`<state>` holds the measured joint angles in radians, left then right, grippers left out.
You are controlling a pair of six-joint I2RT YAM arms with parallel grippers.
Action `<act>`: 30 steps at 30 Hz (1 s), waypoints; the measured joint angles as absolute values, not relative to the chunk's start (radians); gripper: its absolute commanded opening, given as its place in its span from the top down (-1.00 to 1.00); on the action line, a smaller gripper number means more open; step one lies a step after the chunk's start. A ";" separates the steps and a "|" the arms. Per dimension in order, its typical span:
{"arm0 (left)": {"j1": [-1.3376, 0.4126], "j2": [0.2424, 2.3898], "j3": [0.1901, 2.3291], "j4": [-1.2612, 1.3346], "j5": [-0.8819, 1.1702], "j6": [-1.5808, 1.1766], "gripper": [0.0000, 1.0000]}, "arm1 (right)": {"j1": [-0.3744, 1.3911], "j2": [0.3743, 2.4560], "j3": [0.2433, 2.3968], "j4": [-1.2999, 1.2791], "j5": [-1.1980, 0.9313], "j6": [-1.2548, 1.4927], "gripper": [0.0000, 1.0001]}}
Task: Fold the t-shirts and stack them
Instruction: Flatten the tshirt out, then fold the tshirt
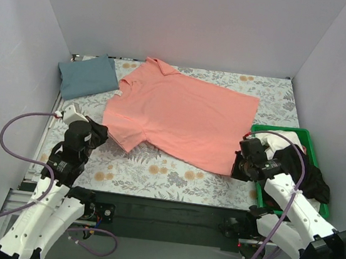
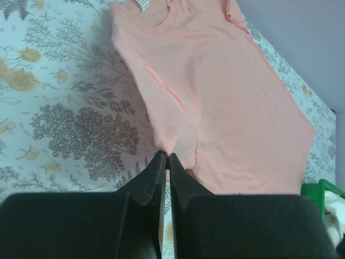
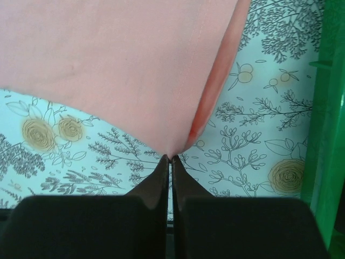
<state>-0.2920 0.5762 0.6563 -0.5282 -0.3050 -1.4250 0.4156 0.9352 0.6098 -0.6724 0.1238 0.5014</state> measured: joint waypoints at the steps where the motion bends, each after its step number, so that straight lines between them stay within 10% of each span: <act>1: -0.292 0.572 0.662 -0.546 -0.313 -1.425 1.00 | 0.421 0.934 0.610 -0.678 0.125 0.505 0.97; 12: -0.292 0.537 0.675 -0.591 -0.311 -1.424 1.00 | 0.519 0.855 0.640 -0.761 0.208 0.576 0.97; 30: -0.292 1.132 0.754 -0.050 -0.176 -1.287 1.00 | 0.376 1.053 0.668 -0.591 0.324 0.467 0.97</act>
